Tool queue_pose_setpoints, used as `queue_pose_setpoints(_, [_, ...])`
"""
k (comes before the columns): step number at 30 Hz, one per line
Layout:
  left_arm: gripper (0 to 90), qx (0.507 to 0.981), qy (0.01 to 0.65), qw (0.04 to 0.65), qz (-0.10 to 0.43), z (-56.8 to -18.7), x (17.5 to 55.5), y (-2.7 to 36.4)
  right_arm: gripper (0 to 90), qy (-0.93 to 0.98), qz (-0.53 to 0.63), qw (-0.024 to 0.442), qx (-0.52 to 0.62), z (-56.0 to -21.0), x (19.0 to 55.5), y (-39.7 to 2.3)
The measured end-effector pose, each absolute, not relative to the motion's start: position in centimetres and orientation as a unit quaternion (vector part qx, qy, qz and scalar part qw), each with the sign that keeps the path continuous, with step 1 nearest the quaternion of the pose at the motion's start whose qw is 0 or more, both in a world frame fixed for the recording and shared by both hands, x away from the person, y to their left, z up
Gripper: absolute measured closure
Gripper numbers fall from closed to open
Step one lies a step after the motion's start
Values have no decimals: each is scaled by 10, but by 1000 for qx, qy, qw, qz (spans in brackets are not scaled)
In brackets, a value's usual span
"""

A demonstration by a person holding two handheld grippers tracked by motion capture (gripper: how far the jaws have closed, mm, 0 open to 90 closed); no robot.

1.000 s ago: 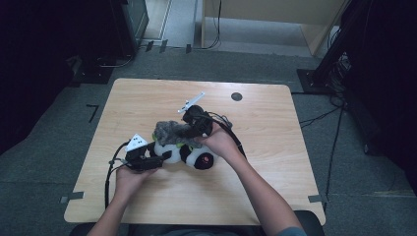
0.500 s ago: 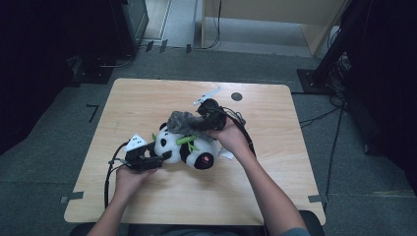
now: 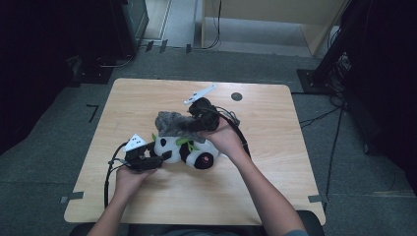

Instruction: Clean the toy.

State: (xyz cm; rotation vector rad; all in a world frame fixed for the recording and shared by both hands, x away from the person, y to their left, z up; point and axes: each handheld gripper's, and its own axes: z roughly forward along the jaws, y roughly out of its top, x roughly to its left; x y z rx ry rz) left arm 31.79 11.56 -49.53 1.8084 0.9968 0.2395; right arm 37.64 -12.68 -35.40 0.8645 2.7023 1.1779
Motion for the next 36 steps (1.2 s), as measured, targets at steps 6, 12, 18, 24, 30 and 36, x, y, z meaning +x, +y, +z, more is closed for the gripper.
queue_pose_setpoints(6, [197, 744, 418, 513, 93, -495, 318, 116, 747, 901, 344, 4, 266, -377, 381, -98])
queue_pose_setpoints(12, [207, 743, 424, 510, 93, -495, 319, 115, 742, 907, 327, 8, 266, -391, 387, -88])
queue_pose_setpoints(18, [213, 745, 423, 506, 99, -495, 319, 114, 729, 906, 329, 12, 266, -389, 393, -95])
queue_pose_setpoints(24, [141, 740, 437, 504, 82, -498, 322, 115, 729, 894, 329, 12, 303, -390, 407, -111])
queue_pose_setpoints(30, [143, 743, 429, 506, 86, -498, 323, 114, 731, 888, 329, 15, 322, -392, 414, -119])
queue_pose_setpoints(36, [145, 747, 421, 505, 99, -499, 321, 113, 737, 879, 328, 31, 344, -395, 423, -132])
